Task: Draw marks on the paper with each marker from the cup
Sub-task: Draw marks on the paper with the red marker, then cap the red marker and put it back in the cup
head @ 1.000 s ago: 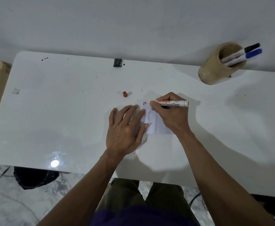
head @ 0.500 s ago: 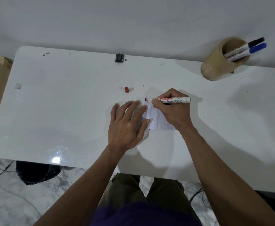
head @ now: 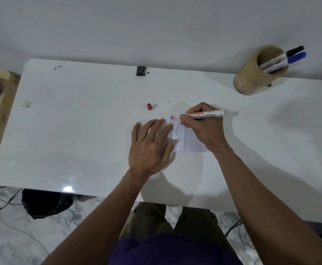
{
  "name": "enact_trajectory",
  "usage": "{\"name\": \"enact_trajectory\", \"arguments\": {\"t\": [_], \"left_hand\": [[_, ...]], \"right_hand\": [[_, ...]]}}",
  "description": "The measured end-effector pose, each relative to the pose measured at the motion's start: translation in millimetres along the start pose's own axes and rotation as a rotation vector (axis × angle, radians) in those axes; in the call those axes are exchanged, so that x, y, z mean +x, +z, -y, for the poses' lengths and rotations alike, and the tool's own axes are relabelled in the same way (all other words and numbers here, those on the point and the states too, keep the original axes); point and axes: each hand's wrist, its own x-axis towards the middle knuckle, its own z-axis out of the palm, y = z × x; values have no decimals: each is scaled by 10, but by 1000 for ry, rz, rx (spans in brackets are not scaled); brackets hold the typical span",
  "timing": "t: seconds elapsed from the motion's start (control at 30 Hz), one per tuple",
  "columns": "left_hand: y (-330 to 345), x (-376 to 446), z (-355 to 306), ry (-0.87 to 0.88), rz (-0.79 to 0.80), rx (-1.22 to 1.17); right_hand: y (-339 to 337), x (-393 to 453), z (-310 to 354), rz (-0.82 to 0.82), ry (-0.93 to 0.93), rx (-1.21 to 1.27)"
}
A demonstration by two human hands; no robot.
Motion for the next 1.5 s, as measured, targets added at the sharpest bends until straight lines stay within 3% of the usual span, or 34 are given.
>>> {"name": "enact_trajectory", "arguments": {"t": [0.17,0.3,0.4,0.57,0.8,0.9,1.0,1.13,1.5], "left_hand": [[-115,46,-22,-58,-17,-154],[-318,252,-10,-298,-98,-359],[-497,547,59,-441,-10,-360],[-543,902,230,-406,281,-182],[-547,866,365,-419,285,-162],[-674,779,363,-511,221,-391],[-881,632,267,-623,129,-780],[-1093,442,153,-635,40,-1154],[-1378,240,5,-581,5,-1287]], "right_hand": [[-111,-72,317,11,86,198],[-177,-159,504,14,73,354],[-162,-258,572,16,65,392],[-105,-435,556,-39,108,414],[-60,-606,538,-108,133,449],[-15,-659,606,-161,118,468],[68,-722,722,-204,85,453],[175,-838,929,-205,-19,399],[304,-1041,1099,-198,-104,275]]}}
